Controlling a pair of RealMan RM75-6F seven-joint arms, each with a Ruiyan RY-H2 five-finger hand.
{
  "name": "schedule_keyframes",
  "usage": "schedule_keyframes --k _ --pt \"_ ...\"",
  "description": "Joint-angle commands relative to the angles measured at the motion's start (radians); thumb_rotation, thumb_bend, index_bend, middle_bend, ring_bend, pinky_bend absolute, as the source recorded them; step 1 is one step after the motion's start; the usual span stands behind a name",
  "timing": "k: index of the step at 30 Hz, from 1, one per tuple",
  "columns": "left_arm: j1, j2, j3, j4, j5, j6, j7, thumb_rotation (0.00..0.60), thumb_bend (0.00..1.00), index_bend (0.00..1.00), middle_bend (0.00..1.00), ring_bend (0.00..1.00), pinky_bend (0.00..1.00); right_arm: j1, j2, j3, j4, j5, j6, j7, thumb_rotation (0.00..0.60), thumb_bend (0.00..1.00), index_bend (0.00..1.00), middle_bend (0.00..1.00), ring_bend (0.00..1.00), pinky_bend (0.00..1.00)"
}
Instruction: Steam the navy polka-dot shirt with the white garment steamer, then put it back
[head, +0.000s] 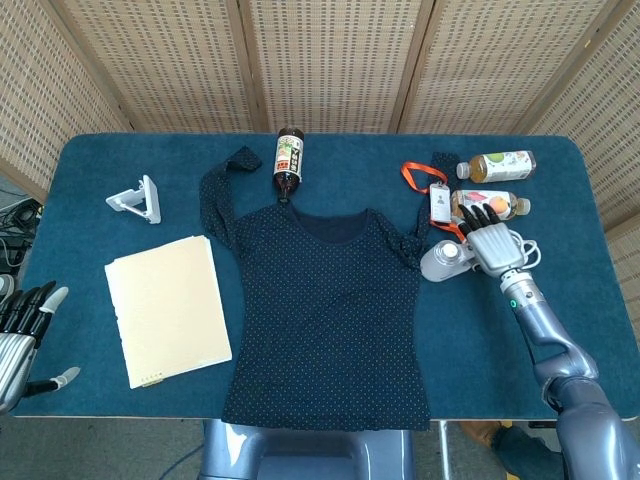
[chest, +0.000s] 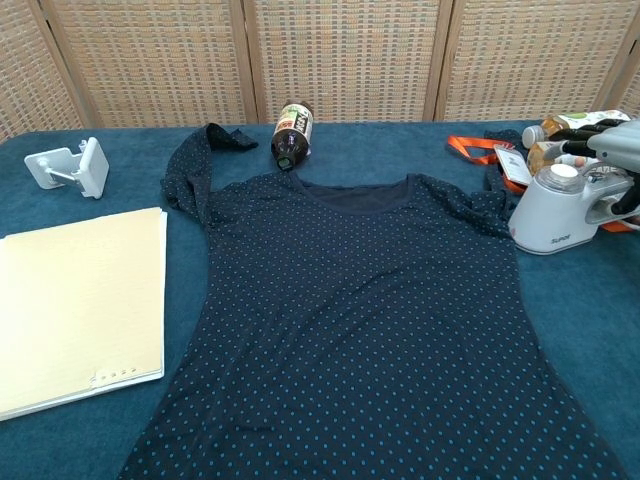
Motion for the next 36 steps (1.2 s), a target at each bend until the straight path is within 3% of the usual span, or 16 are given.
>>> schedule_keyframes --k 1,11,17,20,22,27,31,36 --pt "-0.001 0.0 0.0 0.0 0.0 -0.001 0.0 0.6 0.0 0.0 0.0 0.0 0.0 0.006 -0.013 0.004 0.02 0.009 -0.016 -0.018 0.6 0.64 0.18 0.1 0.02 0.0" --pt "-0.005 0.0 0.0 -0.007 -0.004 -0.007 0.003 0.6 0.0 0.0 0.0 0.0 0.0 0.019 -0.034 0.005 0.039 0.022 -0.059 -0.052 0.6 0.95 0.24 0.17 0.08 0.0" --pt "-0.004 0.0 0.0 -0.005 -0.004 -0.004 0.001 0.6 0.0 0.0 0.0 0.0 0.0 0.032 -0.036 0.006 0.036 0.025 -0.067 -0.049 0.6 0.99 0.44 0.36 0.27 0.02" --pt "-0.003 -0.001 0.001 -0.002 -0.003 -0.002 -0.002 0.6 0.0 0.0 0.0 0.0 0.0 0.035 -0.032 0.006 0.033 0.025 -0.063 -0.04 0.6 0.89 0.62 0.54 0.49 0.25" --pt "-0.003 -0.001 0.001 0.0 -0.002 -0.002 -0.003 0.6 0.0 0.0 0.0 0.0 0.0 0.034 -0.031 0.01 0.033 0.028 -0.051 -0.034 0.6 0.83 0.71 0.63 0.63 0.5" --pt "-0.004 0.0 0.003 -0.001 0.001 -0.001 -0.006 0.6 0.0 0.0 0.0 0.0 0.0 0.031 -0.018 0.024 0.029 0.042 -0.024 -0.013 0.6 0.83 0.82 0.71 0.75 0.84" --pt "-0.003 0.002 0.005 0.001 0.008 0.001 -0.015 0.6 0.0 0.0 0.0 0.0 0.0 0.028 0.014 0.041 0.004 0.057 0.007 0.013 0.6 0.83 0.85 0.73 0.78 0.97" --pt "-0.004 0.008 0.01 0.003 0.021 0.003 -0.033 0.6 0.0 0.0 0.0 0.0 0.0 0.03 0.076 0.061 -0.062 0.063 0.091 0.039 0.6 0.83 0.85 0.73 0.78 1.0"
